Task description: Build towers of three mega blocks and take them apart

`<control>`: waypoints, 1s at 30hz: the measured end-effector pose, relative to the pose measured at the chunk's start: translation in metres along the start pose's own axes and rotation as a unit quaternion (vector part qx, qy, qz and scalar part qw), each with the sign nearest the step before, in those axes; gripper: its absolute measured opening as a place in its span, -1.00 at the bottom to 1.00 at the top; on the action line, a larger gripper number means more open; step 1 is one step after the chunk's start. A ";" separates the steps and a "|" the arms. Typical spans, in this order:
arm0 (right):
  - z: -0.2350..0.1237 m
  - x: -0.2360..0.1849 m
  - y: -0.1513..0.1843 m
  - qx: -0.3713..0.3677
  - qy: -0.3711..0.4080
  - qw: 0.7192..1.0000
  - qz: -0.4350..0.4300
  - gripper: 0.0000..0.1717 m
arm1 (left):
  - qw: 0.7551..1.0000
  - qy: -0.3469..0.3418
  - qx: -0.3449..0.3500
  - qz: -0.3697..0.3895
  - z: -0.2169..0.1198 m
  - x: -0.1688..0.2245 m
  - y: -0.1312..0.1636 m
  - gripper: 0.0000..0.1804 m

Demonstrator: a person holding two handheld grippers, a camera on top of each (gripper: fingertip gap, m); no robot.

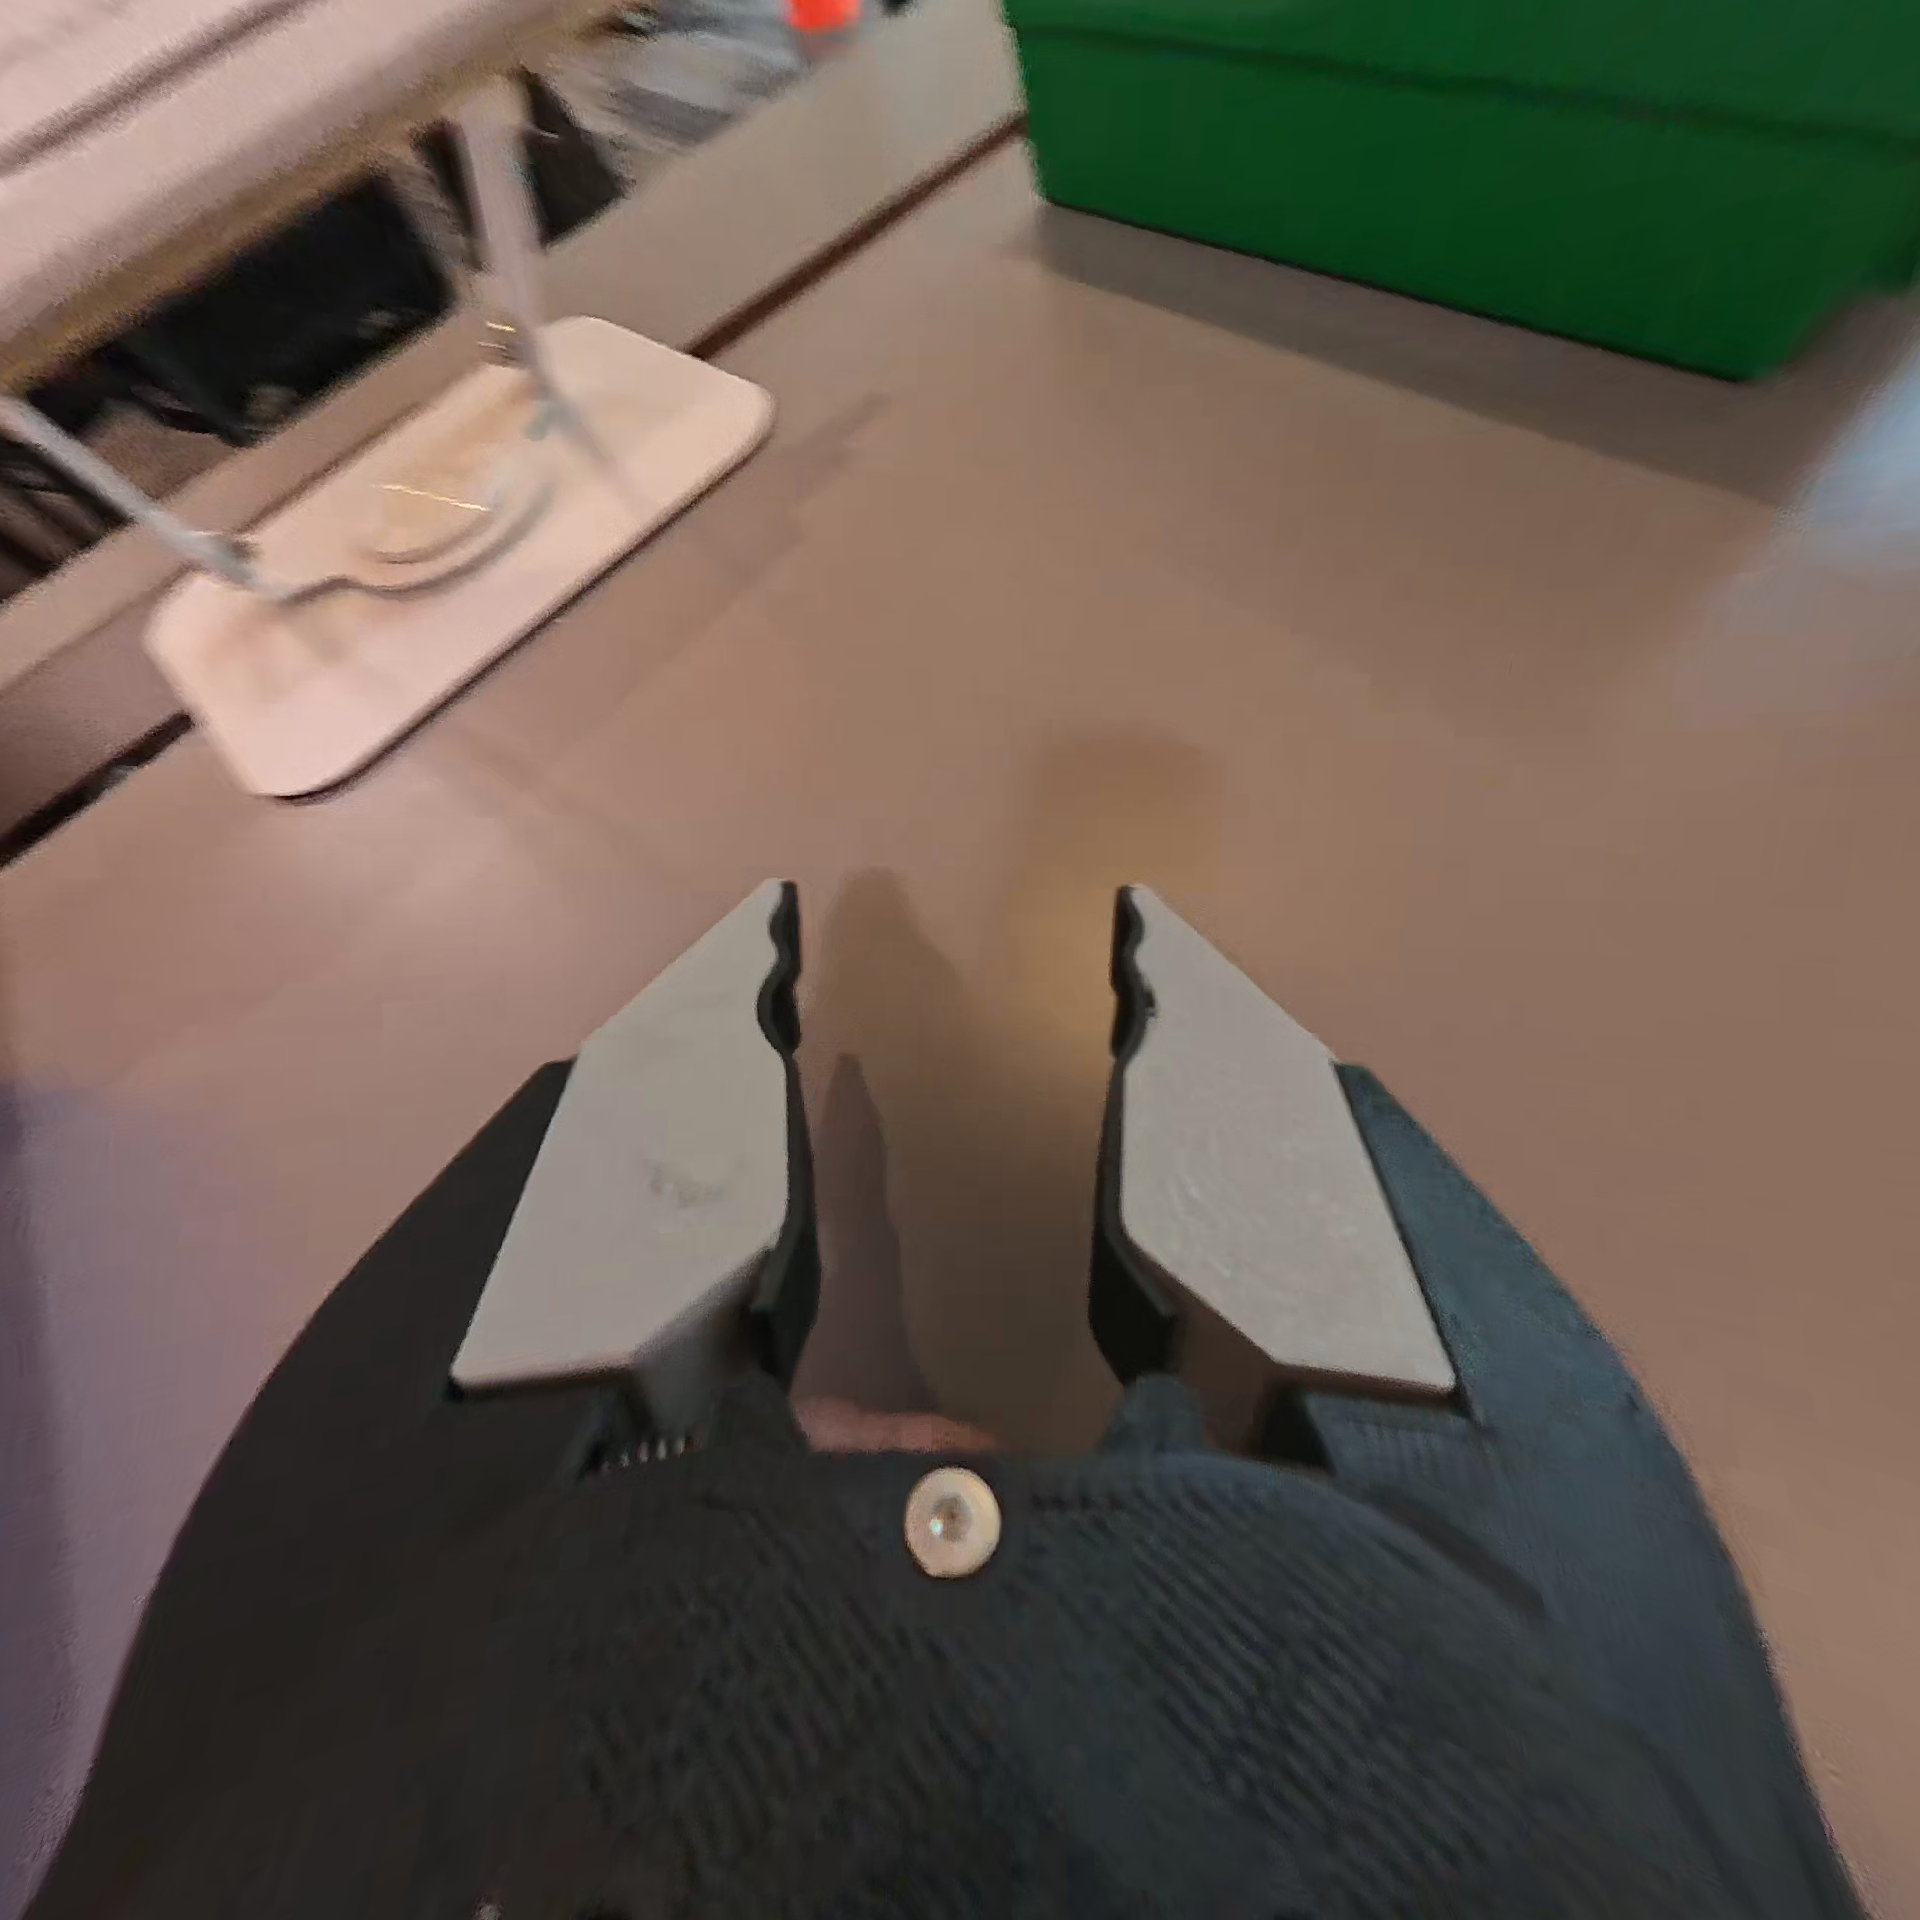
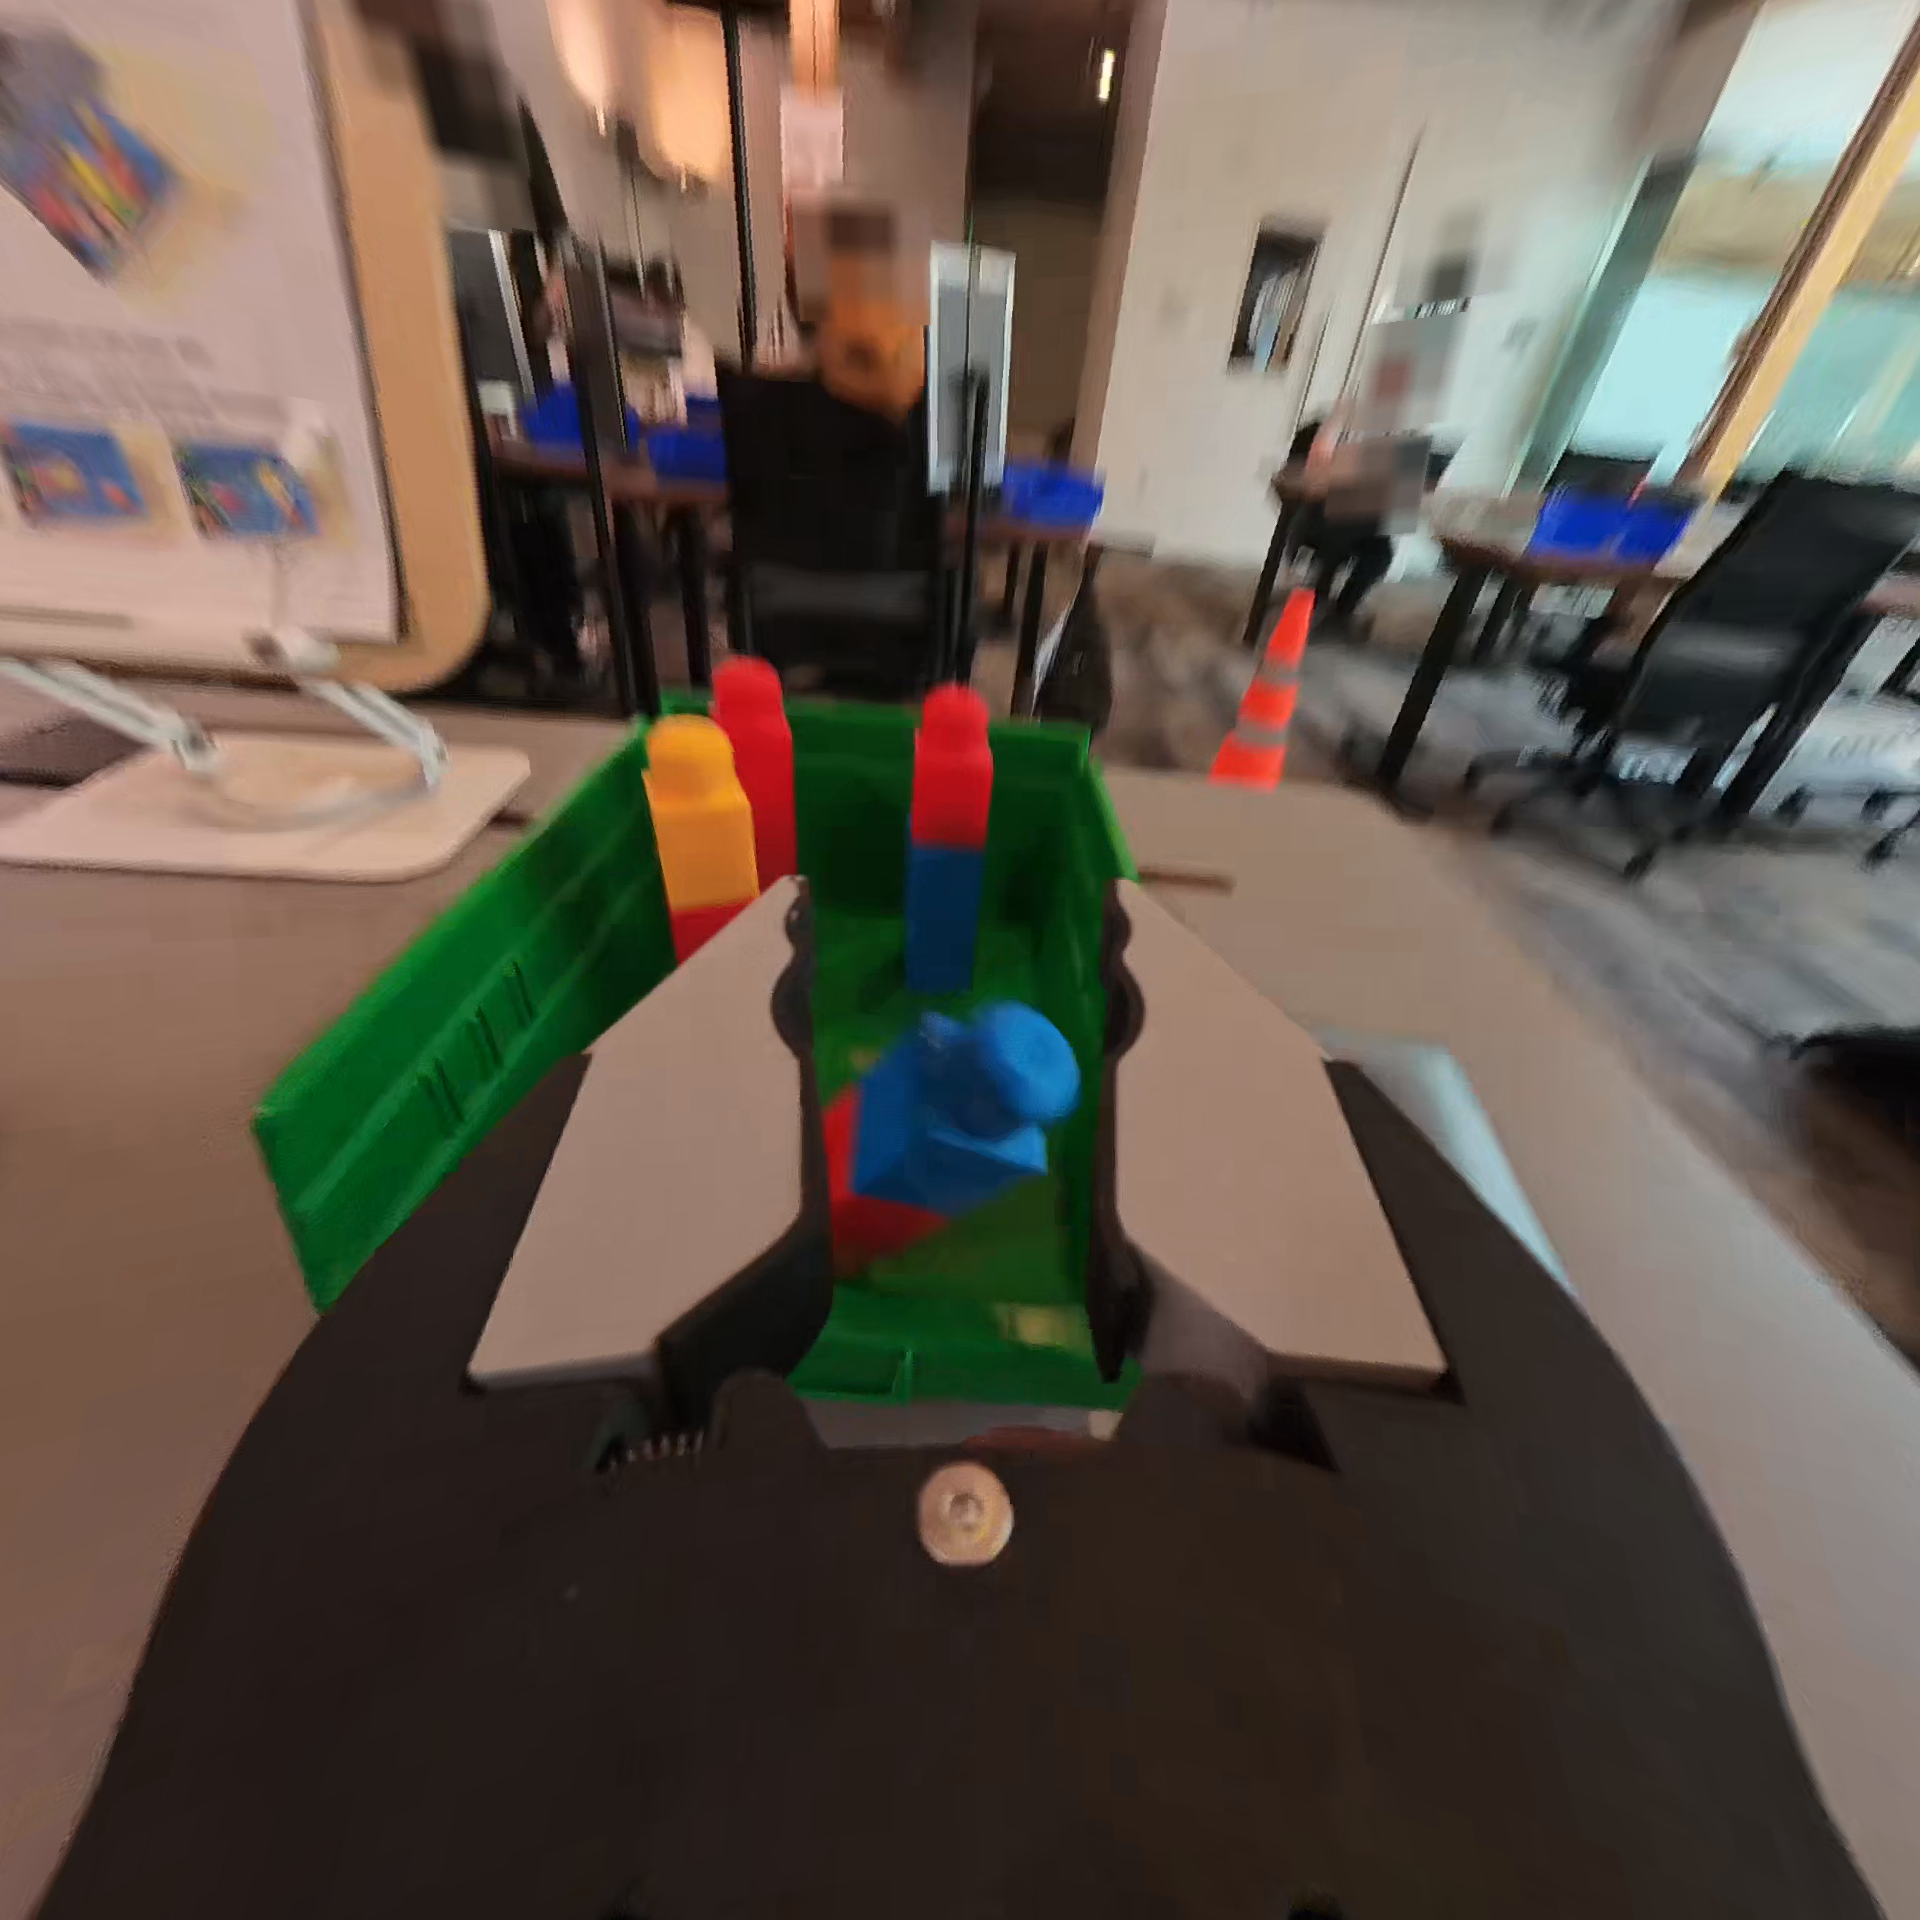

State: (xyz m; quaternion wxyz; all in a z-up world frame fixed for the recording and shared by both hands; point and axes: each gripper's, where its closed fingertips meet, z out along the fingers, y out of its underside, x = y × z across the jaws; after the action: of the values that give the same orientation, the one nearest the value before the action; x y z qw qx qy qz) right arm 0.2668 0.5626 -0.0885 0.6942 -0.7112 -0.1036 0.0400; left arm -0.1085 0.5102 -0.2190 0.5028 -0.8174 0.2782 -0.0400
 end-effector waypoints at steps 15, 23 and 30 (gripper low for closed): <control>-0.047 -0.109 -0.067 0.098 -0.024 0.984 -0.147 -1.00 | 0.989 -0.127 -0.011 0.081 -0.001 -0.039 0.006 -1.00; 0.040 -0.037 0.026 -0.216 -0.227 0.939 -0.144 -0.66 | 0.994 -0.057 -0.030 0.088 0.006 -0.019 0.012 -0.98; 0.064 -0.002 0.121 -0.475 -0.241 0.792 -0.299 -0.48 | 0.996 -0.019 -0.031 0.086 0.006 -0.007 0.012 -0.93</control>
State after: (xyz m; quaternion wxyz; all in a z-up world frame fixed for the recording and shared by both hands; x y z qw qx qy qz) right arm 0.2632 0.6227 -0.2108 0.1986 -0.8523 -0.4810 -0.0531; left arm -0.1169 0.5144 -0.2311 0.4842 -0.8064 0.3384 0.0276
